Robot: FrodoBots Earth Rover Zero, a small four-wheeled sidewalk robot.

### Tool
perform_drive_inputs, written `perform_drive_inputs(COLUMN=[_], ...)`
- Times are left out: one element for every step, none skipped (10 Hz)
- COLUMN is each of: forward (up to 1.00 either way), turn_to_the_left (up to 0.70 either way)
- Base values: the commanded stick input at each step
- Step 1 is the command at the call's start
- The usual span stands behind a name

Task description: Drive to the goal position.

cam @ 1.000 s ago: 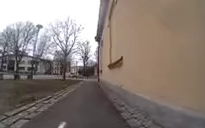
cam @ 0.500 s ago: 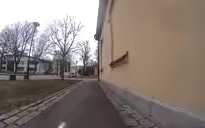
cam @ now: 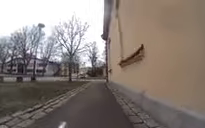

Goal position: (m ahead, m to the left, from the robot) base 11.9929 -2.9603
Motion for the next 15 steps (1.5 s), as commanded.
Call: perform_drive_inputs(forward=[1.0, 1.0, 1.0, 1.0, 1.0, 1.0, 1.0, 1.0, 1.0, 1.0, 1.0, 1.0, 1.0, 1.0, 1.0], turn_to_the_left=[0.0, 0.0, 0.0, 0.0, 0.0, 0.0, 0.0, 0.0, 0.0, 0.0, 0.0, 0.0, 0.0, 0.0, 0.0])
